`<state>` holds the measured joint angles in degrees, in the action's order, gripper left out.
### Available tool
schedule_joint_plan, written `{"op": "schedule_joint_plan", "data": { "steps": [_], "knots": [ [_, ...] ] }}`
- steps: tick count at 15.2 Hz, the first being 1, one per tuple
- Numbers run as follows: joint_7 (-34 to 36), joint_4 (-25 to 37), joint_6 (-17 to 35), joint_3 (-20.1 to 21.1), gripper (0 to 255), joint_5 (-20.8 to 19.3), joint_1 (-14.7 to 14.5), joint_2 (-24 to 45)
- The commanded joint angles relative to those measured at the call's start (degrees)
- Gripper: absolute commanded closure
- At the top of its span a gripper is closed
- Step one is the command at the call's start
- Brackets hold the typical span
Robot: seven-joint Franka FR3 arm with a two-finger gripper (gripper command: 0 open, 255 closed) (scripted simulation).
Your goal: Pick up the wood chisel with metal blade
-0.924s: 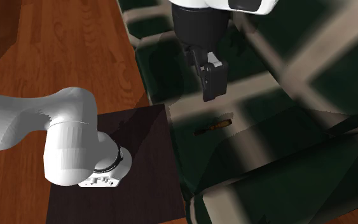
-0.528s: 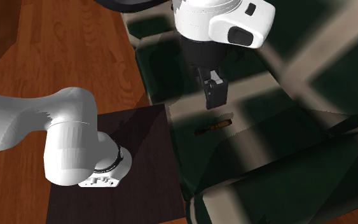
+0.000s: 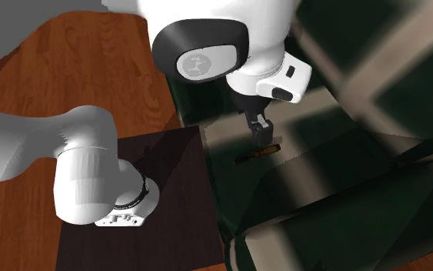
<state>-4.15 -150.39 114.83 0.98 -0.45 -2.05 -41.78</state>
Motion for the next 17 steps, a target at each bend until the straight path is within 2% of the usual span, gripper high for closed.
{"op": "schedule_joint_plan", "data": {
  "steps": [1,9,17],
  "knots": [
    [-0.1,-1.7,4.6,0.0,0,0.2,-0.1,2.5],
    [0.9,-7.1,25.0,1.3,0,1.5,-1.4,16.6],
    [2.2,-5.9,45.1,2.7,0,1.9,-2.3,36.9]
  ]
}}
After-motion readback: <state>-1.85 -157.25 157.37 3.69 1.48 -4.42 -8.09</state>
